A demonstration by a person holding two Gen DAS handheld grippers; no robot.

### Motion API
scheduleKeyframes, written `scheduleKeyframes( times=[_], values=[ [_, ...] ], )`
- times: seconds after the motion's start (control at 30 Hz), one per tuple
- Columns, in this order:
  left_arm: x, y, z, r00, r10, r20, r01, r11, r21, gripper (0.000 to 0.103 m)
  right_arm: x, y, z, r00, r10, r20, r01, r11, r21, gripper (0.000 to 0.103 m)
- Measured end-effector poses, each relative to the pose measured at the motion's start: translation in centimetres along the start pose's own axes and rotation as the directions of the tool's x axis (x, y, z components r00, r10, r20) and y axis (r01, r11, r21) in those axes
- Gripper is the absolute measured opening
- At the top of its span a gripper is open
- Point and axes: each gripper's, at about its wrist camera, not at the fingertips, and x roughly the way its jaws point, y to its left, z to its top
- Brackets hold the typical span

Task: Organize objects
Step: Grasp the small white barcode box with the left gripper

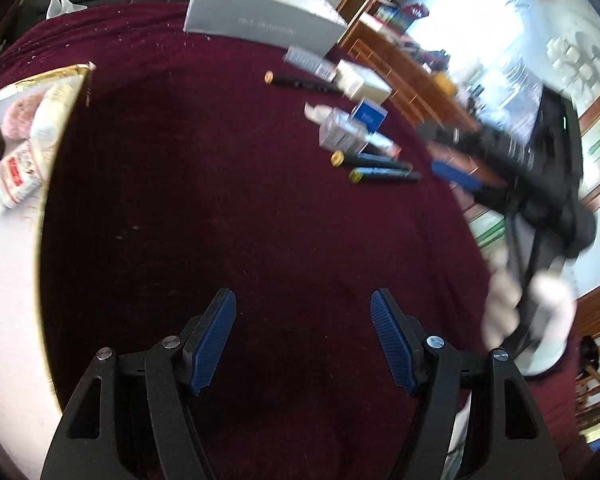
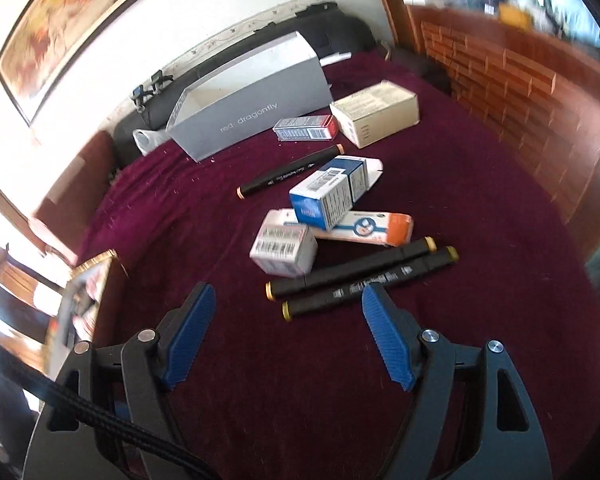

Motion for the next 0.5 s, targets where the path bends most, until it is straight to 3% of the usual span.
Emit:
scheduleKeyframes(
  times=[0.13, 0.27, 0.37, 0.43, 0.5],
  values=[
    [0.4, 0.3, -0.3, 1.000, 0.019, -0.014, -0.019, 1.000, -0.007, 0.064, 3.3, -1.0, 2.0, 0.994, 0.101, -0.047, -0.097, 0.992, 0.077, 0.076],
    [-0.8, 1.6, -0.3, 0.999, 0.035, 0.018, -0.035, 0.999, -0.041, 0.064, 6.6, -1.1, 3.0, 0.994, 0.088, -0.062, -0.080, 0.989, 0.126, 0.076],
    [-2.0, 2.5, 0.5, 0.996, 0.059, 0.064, -0.054, 0.996, -0.065, 0.064, 8.5, -0.4, 3.0, 0.984, 0.152, -0.097, -0.139, 0.982, 0.129, 0.076],
    [-2.4, 2.7, 1.0, 0.994, 0.075, 0.084, -0.070, 0.995, -0.064, 0.064, 9.2, 0.8, 2.4, 0.958, 0.246, -0.146, -0.232, 0.967, 0.108, 0.076],
    [-2.4, 2.9, 1.6, 0.992, 0.090, 0.093, -0.085, 0.995, -0.060, 0.064, 9.8, 2.5, 1.1, 0.896, 0.380, -0.231, -0.368, 0.925, 0.095, 0.077]
  ],
)
